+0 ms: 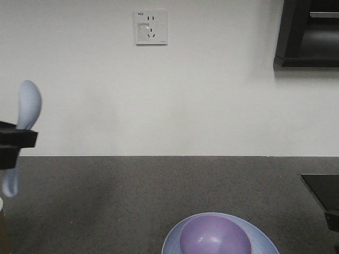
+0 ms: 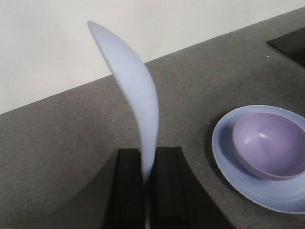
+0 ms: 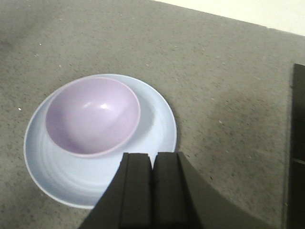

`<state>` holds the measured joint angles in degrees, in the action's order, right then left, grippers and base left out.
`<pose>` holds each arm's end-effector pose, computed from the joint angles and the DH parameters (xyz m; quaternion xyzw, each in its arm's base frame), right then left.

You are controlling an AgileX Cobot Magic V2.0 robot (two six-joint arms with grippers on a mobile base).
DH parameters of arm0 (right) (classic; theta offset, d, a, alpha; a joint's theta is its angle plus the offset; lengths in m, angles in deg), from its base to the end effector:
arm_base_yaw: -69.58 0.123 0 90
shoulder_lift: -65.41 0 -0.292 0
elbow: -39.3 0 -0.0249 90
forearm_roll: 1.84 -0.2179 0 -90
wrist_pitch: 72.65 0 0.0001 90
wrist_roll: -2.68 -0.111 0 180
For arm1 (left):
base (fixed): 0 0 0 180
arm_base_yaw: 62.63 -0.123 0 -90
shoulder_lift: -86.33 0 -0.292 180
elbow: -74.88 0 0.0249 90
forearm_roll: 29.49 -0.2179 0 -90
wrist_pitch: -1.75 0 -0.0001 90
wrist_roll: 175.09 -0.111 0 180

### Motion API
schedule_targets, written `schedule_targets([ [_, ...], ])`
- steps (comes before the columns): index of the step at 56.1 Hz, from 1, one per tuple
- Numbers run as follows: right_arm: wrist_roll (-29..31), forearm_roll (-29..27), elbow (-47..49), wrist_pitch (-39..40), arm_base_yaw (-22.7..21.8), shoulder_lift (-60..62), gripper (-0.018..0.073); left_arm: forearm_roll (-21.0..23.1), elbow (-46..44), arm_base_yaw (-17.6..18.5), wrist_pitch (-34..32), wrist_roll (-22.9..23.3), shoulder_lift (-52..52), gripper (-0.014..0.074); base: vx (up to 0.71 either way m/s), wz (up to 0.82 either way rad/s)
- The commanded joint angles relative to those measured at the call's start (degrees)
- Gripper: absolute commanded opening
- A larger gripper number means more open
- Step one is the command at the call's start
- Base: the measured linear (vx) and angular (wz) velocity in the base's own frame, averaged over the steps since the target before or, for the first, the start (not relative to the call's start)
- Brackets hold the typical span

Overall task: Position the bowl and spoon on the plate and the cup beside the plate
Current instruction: 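Lower the white spoon into the lavender bowl and release with left gripper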

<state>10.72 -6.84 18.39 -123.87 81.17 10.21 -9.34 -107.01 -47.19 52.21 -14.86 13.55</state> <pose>0.1229 0.0329 0.3722 -0.1434 0.8839 0.0563 0.4417 0.1891 -0.0828 0.4439 0.2301 0.8276 -0.1538 0.4884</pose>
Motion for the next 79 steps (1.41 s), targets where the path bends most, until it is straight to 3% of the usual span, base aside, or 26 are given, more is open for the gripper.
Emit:
schedule_targets([
  [1, -1.00, 2.00, -0.68, 3.94, 0.00, 3.83, -0.0013, 7.29, -6.14, 0.38, -0.15, -4.24, -4.40, 0.0000, 0.00, 0.00],
  [10, -2.72, 3.78, -2.95, 3.33, 0.00, 7.82, -0.0011, 14.36, -14.29, 2.88, 8.07, -7.26, -14.65, 0.0000, 0.00, 0.00],
  [19, -2.97, 5.00, -3.19, 2.61, 0.00, 8.62, -0.0011, 14.39, -20.29, 9.36, 12.69, -6.58, -23.60, 0.0000, 0.00, 0.00],
  [20, -2.97, 5.00, -3.19, 2.44, 0.00, 8.51, -0.0011, 14.50, -21.36, 13.54, 14.16, -6.47, -28.31, 0.0000, 0.00, 0.00],
  [37, -2.74, 6.02, -3.19, 2.50, 0.00, 8.51, -0.0010, 14.54, -21.36, 21.27, 14.52, -4.26, -38.41, 0.0000, 0.00, 0.00],
  [56, -2.74, 6.65, -3.19, 1.60, 0.00, 8.51, -0.0008, 15.21, -21.36, 23.24, 8.76, -2.17, -41.28, 0.0055, 0.00, 0.00],
  [79, -2.80, 6.37, -3.19, 0.96, 0.00, 8.51, -0.0008, 15.35, -21.36, 23.24, 6.01, -1.96, -41.28, 0.0371, 0.00, 0.00],
])
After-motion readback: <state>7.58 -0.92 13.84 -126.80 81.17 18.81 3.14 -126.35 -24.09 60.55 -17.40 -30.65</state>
